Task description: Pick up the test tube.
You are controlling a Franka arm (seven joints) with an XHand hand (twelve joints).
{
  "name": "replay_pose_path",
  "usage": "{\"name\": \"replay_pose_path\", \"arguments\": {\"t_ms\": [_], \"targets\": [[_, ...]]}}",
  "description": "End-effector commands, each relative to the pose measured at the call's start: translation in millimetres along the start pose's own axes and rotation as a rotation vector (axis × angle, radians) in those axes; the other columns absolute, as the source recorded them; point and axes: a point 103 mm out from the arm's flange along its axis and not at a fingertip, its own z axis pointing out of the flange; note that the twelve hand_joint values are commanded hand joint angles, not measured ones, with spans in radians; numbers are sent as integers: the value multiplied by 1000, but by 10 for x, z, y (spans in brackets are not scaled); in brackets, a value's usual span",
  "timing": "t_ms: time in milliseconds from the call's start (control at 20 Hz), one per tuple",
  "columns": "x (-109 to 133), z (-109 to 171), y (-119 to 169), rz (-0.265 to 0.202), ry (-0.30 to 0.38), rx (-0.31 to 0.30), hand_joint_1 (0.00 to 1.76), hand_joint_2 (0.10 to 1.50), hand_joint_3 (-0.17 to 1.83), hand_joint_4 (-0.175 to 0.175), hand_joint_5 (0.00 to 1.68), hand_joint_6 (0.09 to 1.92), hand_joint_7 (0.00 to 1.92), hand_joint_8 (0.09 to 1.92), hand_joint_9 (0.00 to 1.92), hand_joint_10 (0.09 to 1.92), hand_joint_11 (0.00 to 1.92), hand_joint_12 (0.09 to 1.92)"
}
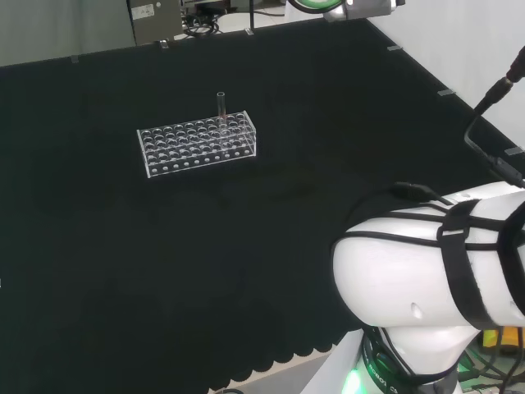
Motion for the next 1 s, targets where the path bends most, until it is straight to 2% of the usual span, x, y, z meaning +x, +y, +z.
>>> {"name": "replay_pose_path", "arguments": {"t_ms": [50,150,350,700,1000], "targets": [[3,1,8,0,-8,-8,631,743,529,-79,105,221,112,605,126,644,81,1375],[-12,2,11,-2,-3,-7,545,806,444,-80,74,111,25,535,28,596,18,1353],[16,26,96,-17,12,5,521,834,400,-79,72,87,0,516,0,593,0,1350],[110,78,473,-70,20,14,605,833,340,-93,186,87,30,838,5,911,0,1518],[187,220,867,-90,22,68,685,812,352,-104,250,87,117,902,75,968,0,1577]]}}
